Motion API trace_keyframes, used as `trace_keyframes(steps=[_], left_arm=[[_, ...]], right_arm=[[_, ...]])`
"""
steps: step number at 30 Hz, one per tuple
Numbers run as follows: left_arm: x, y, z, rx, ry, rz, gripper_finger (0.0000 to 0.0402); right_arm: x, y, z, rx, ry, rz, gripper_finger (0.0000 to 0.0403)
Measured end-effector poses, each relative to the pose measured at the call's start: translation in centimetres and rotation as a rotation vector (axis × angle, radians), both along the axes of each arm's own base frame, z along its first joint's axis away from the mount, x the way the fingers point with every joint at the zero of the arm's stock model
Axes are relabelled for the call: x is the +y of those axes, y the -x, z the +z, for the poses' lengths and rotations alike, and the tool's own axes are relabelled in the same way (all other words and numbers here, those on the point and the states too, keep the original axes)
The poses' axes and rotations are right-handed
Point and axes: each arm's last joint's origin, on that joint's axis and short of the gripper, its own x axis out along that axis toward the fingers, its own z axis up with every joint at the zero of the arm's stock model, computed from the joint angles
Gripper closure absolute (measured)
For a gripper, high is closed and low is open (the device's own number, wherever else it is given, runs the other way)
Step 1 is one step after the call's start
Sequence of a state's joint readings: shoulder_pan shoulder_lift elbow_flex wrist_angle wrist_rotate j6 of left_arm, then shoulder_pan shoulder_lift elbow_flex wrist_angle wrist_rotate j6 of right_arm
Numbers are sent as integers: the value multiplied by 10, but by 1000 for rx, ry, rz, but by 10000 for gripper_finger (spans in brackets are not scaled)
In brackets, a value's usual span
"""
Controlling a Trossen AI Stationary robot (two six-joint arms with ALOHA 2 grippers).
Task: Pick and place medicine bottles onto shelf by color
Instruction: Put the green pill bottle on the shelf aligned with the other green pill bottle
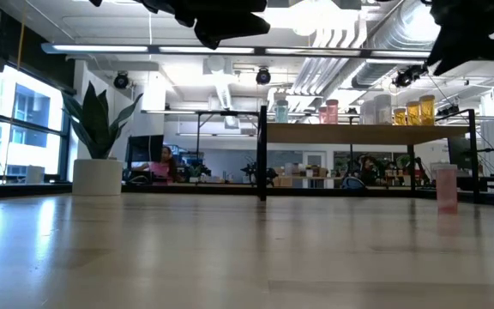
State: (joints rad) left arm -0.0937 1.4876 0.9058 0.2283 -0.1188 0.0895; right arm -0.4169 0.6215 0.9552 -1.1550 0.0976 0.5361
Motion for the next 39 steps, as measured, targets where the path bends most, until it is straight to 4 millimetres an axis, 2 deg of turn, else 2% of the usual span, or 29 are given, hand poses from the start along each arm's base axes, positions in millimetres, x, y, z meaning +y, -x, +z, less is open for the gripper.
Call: trace_keyframes(steps=[7, 23, 31, 39], left_arm=[[0, 0, 0, 0, 0, 0, 165], [0, 0, 0, 1, 7, 3, 165], [0, 0, 0, 4, 7, 3, 165], [0, 0, -1, 9, 6, 3, 165]], right_arm=[[14, 1, -31, -37, -41, 103, 260], [33, -20, -68, -124, -98, 278, 260], [44, -28, -67, -202, -80, 351, 260], [70, -48, -53, -372, -70, 556, 260]])
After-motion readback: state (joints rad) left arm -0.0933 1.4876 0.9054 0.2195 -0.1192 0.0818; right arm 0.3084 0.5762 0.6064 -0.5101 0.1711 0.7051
